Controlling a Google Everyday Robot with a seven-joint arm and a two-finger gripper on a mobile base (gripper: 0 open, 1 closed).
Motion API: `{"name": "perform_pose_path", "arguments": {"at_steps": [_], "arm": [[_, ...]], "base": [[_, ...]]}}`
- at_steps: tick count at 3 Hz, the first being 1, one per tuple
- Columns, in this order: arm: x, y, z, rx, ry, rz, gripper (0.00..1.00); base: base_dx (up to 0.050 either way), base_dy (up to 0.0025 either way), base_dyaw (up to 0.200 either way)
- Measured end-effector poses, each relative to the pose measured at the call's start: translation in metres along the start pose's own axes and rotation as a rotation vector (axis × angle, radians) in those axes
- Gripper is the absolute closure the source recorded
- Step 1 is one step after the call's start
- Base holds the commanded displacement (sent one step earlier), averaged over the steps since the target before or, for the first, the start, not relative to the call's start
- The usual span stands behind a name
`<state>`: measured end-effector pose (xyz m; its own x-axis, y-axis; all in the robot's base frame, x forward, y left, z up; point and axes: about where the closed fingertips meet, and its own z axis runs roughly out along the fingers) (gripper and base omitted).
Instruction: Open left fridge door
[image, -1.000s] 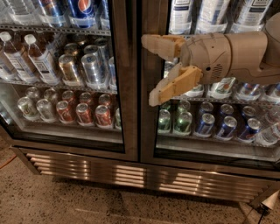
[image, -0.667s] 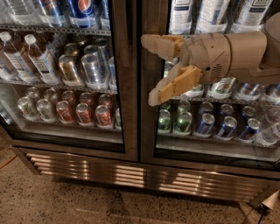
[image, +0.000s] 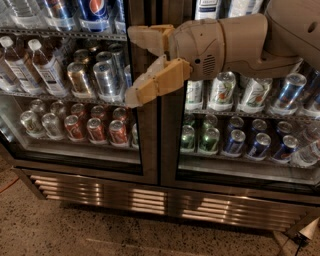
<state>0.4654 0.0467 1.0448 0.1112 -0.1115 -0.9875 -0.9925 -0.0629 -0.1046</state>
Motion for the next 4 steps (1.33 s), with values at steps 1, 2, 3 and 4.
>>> {"name": "perform_pose_path", "arguments": {"at_steps": [1,2,3,4], "arm": [[0.000,0.000,0.000,0.000,0.000,0.000,0.00],[0.001,-0.003,-0.009,0.025,-0.022,0.011,0.00],[-0.001,-0.005,-0.029,0.077,-0.037,0.010,0.00],[-0.001,-0.005,-0.028,0.075,-0.035,0.009,0.00]], "base": [[0.000,0.00000,0.000],[0.000,0.00000,0.000],[0.000,0.00000,0.000],[0.000,0.00000,0.000]]}}
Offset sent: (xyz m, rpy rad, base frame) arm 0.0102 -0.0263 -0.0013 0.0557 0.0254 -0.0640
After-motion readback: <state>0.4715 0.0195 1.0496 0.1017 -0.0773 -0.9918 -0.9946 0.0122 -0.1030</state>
